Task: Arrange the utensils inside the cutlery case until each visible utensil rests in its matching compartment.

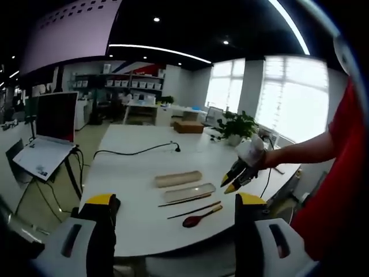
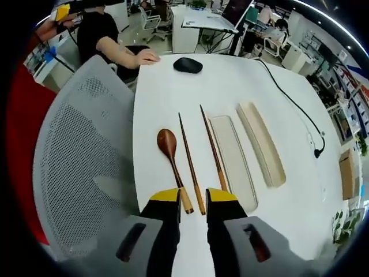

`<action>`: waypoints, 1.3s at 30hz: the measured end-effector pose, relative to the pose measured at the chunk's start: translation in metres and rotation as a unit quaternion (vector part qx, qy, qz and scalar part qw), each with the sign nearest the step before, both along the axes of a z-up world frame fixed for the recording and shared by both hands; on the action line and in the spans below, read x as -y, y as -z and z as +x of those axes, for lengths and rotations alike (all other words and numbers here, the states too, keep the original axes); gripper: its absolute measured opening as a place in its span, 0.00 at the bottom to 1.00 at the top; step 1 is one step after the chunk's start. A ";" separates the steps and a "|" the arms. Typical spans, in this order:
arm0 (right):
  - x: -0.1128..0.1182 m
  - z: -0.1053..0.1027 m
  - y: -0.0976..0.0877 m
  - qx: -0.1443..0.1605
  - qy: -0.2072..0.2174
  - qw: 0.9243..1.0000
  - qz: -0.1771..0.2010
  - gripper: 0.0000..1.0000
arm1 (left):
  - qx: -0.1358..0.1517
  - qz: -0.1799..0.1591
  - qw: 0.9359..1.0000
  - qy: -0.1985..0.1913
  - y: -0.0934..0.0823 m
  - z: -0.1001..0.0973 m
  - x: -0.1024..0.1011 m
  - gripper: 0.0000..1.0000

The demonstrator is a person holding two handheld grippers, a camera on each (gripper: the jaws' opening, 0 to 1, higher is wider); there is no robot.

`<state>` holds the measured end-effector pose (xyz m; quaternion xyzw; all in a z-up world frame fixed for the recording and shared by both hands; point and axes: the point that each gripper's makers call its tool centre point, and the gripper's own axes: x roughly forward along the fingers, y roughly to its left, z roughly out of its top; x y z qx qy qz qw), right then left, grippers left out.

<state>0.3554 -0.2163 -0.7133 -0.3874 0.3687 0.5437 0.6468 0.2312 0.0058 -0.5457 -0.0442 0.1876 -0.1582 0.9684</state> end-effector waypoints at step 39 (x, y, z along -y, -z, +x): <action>-0.021 0.017 0.071 -0.040 0.015 0.997 -0.058 0.18 | -0.023 0.022 1.000 0.001 0.016 -0.016 -0.011 0.86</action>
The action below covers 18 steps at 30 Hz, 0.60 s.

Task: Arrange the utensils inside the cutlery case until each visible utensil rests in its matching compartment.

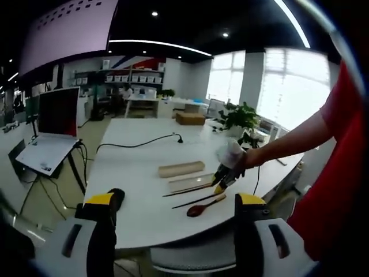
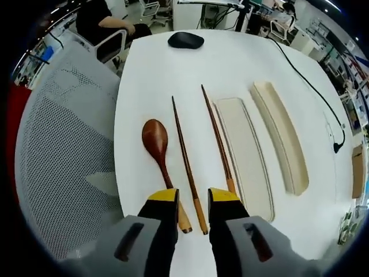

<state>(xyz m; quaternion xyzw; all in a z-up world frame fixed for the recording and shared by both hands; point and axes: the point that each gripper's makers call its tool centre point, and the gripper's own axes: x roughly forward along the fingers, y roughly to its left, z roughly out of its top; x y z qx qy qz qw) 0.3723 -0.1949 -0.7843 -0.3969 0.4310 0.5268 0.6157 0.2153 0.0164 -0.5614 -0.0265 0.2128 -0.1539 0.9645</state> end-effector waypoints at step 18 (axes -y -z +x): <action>-0.003 -0.001 0.019 -0.008 -0.019 0.999 -0.037 0.13 | -0.002 0.002 1.000 0.008 0.002 -0.003 0.002 0.87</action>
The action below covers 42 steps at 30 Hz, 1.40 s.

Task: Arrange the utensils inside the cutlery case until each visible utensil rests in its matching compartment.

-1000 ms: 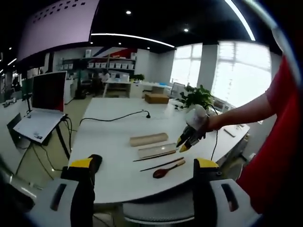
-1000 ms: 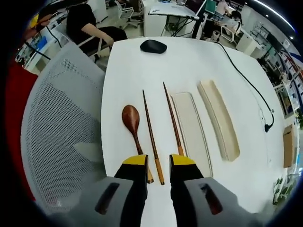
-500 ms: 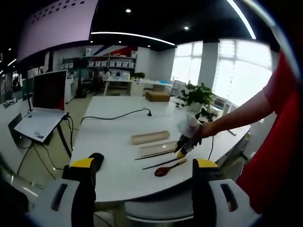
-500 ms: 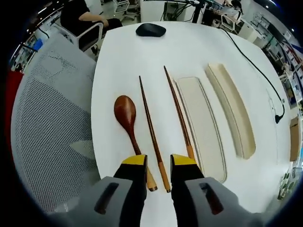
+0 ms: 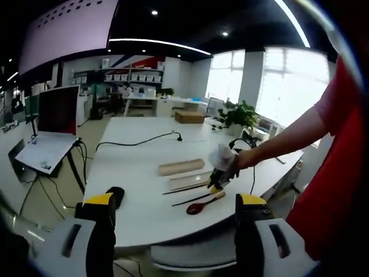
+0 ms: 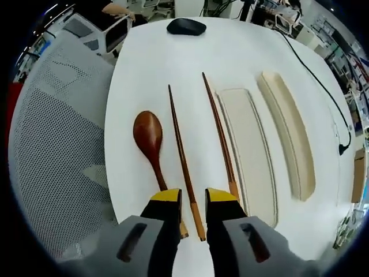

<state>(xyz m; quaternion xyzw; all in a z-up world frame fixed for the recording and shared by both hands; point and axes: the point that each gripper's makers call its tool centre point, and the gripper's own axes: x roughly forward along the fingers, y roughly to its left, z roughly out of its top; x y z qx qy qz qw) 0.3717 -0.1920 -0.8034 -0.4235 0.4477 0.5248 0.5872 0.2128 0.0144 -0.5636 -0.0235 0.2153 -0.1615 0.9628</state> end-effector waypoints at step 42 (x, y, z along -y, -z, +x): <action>-0.006 -0.005 0.020 -0.021 -0.080 0.994 -0.070 0.01 | -0.013 -0.007 1.000 -0.015 0.003 0.006 -0.005 0.85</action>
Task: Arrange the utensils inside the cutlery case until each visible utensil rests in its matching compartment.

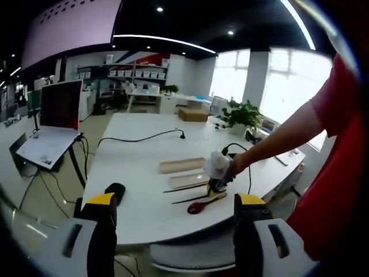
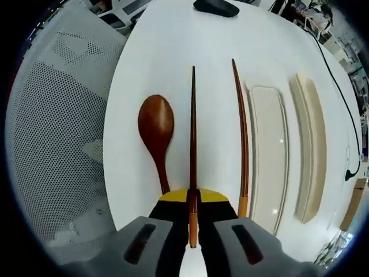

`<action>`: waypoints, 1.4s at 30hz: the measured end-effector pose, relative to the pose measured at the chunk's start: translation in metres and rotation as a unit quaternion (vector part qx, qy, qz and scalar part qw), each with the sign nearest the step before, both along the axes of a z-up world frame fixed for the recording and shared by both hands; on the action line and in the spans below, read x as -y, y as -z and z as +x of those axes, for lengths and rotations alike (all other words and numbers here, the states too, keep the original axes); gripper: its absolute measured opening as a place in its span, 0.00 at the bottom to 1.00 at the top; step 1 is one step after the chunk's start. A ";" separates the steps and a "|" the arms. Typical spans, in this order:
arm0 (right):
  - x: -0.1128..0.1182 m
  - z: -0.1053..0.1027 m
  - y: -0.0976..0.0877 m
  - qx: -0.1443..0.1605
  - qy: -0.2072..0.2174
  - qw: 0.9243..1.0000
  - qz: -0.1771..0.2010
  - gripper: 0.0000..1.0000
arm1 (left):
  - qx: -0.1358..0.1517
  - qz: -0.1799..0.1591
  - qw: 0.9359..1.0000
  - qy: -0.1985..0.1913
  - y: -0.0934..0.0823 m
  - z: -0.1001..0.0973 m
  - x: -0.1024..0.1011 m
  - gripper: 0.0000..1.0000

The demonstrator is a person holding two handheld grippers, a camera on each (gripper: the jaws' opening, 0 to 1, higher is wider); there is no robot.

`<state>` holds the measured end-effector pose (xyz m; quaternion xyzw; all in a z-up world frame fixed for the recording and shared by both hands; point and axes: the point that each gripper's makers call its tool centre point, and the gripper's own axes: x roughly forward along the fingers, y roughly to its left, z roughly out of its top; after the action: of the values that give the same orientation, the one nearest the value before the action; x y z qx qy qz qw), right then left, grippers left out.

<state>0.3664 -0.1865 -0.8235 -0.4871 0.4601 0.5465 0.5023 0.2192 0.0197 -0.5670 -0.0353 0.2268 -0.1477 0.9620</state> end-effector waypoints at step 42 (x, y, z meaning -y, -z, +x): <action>0.011 0.011 -0.052 -0.005 0.032 0.999 0.033 0.00 | -0.001 -0.010 0.999 0.036 -0.001 0.012 0.007 0.82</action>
<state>0.3770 -0.1980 -0.7715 -0.4526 0.4598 0.5476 0.5328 0.2316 0.0126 -0.5658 -0.0367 0.2273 -0.1849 0.9554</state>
